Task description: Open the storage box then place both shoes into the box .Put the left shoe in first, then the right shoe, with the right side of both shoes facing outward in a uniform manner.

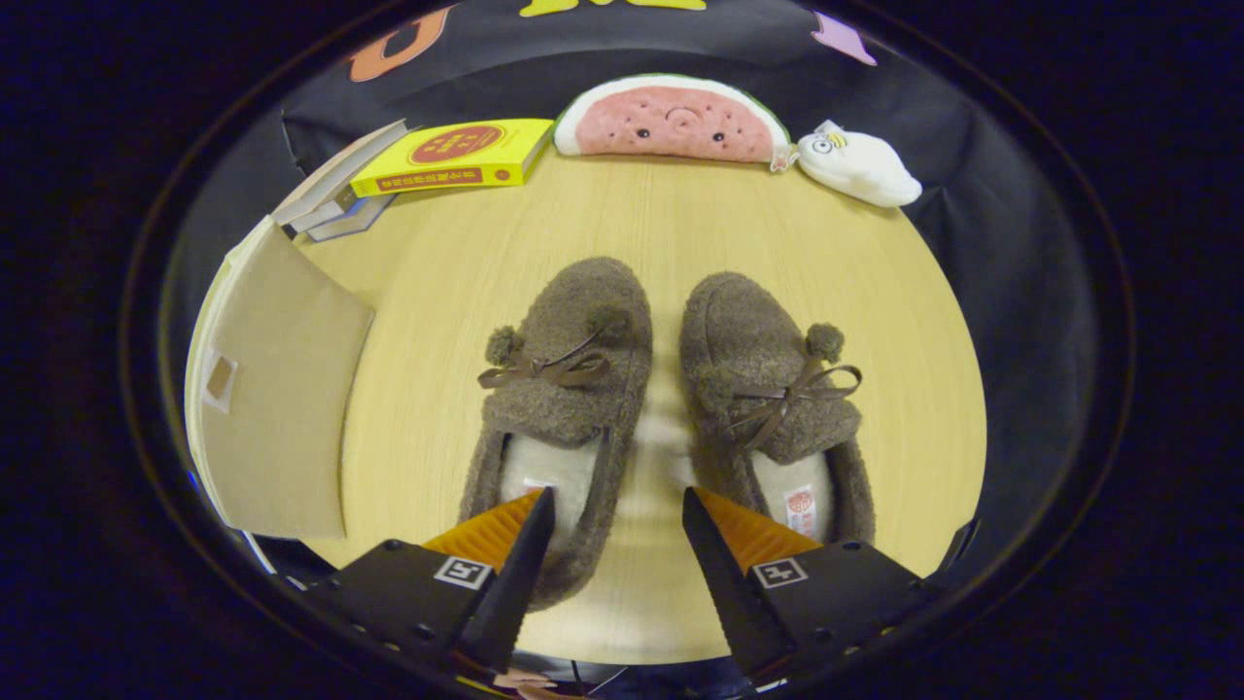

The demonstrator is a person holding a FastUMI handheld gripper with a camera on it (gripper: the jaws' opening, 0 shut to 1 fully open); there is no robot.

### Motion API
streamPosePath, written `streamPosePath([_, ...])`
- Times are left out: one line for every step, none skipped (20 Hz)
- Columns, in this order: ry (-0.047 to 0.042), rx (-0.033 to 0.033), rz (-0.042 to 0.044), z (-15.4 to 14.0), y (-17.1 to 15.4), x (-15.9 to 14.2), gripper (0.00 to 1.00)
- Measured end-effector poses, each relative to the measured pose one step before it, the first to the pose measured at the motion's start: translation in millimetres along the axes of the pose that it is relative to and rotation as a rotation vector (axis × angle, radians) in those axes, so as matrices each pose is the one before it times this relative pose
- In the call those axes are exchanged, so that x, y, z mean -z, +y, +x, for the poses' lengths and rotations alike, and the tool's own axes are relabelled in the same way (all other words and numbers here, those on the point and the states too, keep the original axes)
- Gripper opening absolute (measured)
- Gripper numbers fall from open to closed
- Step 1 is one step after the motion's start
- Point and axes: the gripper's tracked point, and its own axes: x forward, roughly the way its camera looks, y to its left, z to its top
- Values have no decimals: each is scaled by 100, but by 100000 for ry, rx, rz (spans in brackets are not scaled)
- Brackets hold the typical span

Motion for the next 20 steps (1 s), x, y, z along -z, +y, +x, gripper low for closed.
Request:
streamPosePath([1646,-1887,1239,118,378,-137,72])
streamPosePath([1561,-1687,1508,303,267,77,62])
streamPosePath([2311,-2869,1718,211,514,66,53])
streamPosePath([1749,-3054,2351,272,460,86,43])
streamPosePath([-115,-1025,1788,73,26,-189,26])
streamPosePath([316,-1912,-325,90,175,-31,22])
streamPosePath([423,-488,1986,-479,-147,-162,20])
streamPosePath([665,-1784,3491,303,67,219,5])
streamPosePath([781,-1922,2117,-80,-70,59,5])
streamPosePath([446,-1922,1980,-171,-18,-50,5])
streamPosePath([-743,-1376,1547,-308,44,-231,5])
streamPosePath([-1141,-669,399,-318,-138,-229,5])
streamPosePath([-448,-451,609,-443,2,-57,5])
streamPosePath([397,-808,7,94,197,212,5])
streamPosePath([1268,-1414,656,-520,459,174,0])
streamPosePath([209,-727,-381,-101,285,43,0])
streamPosePath([6,-545,-871,-238,308,81,0])
streamPosePath([-88,-1501,-32,-359,658,164,0])
streamPosePath([-171,-1992,-55,-606,740,67,0])
streamPosePath([-283,-2293,-64,-684,816,123,0])
